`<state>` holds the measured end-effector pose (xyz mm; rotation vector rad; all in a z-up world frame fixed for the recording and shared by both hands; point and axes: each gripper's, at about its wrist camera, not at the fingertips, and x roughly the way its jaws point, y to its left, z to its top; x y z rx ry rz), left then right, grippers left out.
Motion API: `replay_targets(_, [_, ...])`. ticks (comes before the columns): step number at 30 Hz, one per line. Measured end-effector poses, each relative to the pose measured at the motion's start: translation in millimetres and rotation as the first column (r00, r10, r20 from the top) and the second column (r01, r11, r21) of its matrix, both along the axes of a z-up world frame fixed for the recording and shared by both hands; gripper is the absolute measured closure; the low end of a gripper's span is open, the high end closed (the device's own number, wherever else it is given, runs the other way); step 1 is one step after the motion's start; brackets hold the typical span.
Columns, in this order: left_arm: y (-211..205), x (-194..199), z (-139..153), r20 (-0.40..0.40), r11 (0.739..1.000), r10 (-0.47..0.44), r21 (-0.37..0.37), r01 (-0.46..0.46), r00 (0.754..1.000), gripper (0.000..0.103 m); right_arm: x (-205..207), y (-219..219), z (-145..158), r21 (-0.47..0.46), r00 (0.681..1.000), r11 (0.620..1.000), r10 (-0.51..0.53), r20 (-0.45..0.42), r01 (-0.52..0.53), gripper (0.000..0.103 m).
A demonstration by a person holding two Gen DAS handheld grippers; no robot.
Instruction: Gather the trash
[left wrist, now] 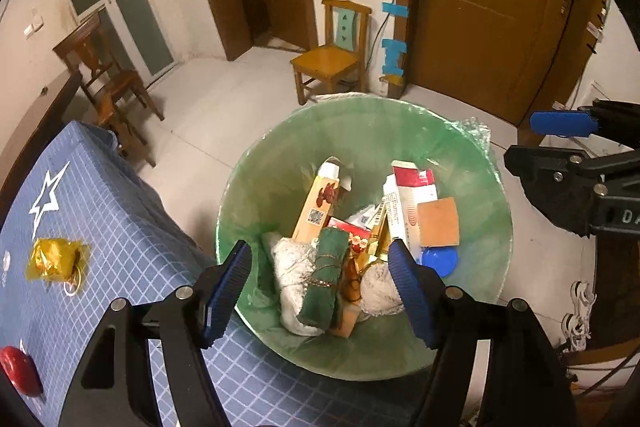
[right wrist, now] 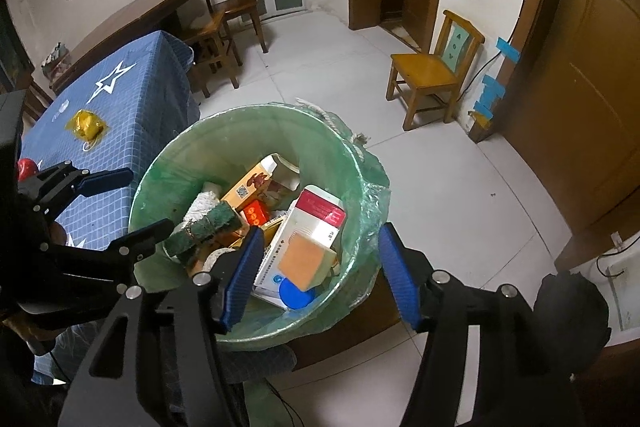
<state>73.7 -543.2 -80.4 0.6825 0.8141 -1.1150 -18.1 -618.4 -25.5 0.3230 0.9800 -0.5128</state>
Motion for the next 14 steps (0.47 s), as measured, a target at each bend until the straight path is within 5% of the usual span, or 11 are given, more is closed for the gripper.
replay_targets(14, [4.7,-7.7,4.2,0.1,0.998,0.058,-0.007,-0.057,0.993,0.031,-2.2,2.8,1.2,-0.016,1.0,1.0,-0.007,0.003,0.007,0.04])
